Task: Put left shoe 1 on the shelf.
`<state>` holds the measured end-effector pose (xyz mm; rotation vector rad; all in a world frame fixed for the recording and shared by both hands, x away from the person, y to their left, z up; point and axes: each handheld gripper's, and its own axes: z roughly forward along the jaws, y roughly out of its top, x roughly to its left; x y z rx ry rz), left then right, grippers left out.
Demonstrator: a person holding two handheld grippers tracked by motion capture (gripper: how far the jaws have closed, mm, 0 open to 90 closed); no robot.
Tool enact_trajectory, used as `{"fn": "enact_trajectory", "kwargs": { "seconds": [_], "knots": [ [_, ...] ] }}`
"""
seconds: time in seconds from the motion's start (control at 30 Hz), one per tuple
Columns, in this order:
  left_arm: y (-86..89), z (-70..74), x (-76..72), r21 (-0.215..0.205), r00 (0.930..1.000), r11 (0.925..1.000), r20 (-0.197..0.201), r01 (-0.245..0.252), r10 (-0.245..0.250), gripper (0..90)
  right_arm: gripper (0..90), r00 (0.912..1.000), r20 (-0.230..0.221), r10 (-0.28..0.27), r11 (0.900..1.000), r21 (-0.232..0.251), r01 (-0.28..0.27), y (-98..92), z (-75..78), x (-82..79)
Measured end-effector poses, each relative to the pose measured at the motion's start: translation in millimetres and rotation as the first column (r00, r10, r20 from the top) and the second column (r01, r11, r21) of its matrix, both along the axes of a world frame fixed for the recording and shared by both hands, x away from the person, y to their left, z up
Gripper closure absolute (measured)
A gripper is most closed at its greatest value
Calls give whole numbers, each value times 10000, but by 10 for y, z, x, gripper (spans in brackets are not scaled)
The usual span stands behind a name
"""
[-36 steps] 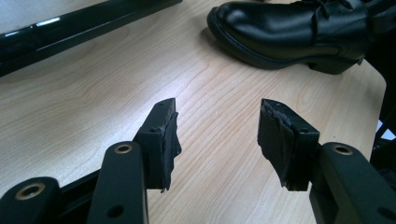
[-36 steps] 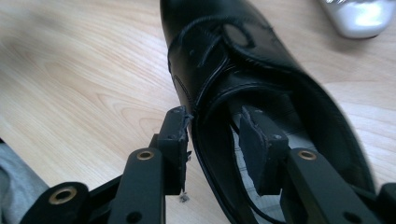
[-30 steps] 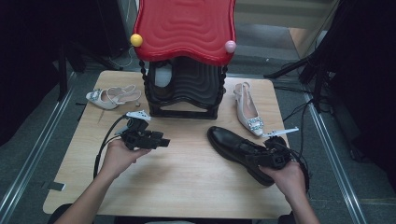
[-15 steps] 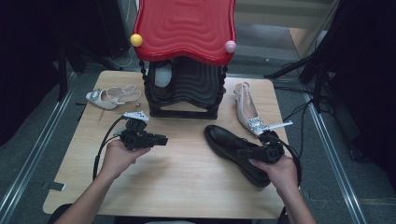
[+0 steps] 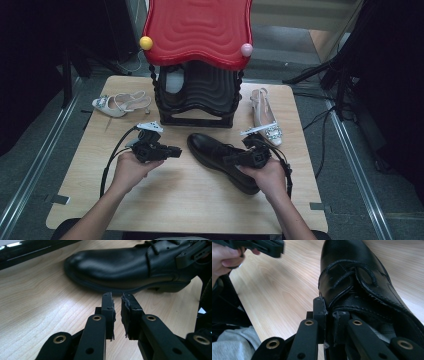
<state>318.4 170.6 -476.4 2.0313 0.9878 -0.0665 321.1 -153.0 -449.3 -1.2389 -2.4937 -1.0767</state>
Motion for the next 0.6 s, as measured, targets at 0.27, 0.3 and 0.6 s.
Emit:
{"fn": "enact_trajectory", "kwargs": {
  "seconds": [0.27, 0.3, 0.6],
  "knots": [
    [-39, -97, 17, 67, 9996, 9996, 43, -265, 264, 817, 847, 9997, 231, -1, 10000, 11, 1, 378, -92, 25],
    [-39, -97, 17, 67, 9996, 9996, 43, -265, 264, 816, 846, 9998, 220, -24, 10000, 55, 22, 416, -106, 25],
    [-112, -174, 27, 315, 9987, 9982, 57, -501, 499, 859, 836, 9999, 138, -86, 9997, 213, 83, 520, -176, 13]
  ]
}}
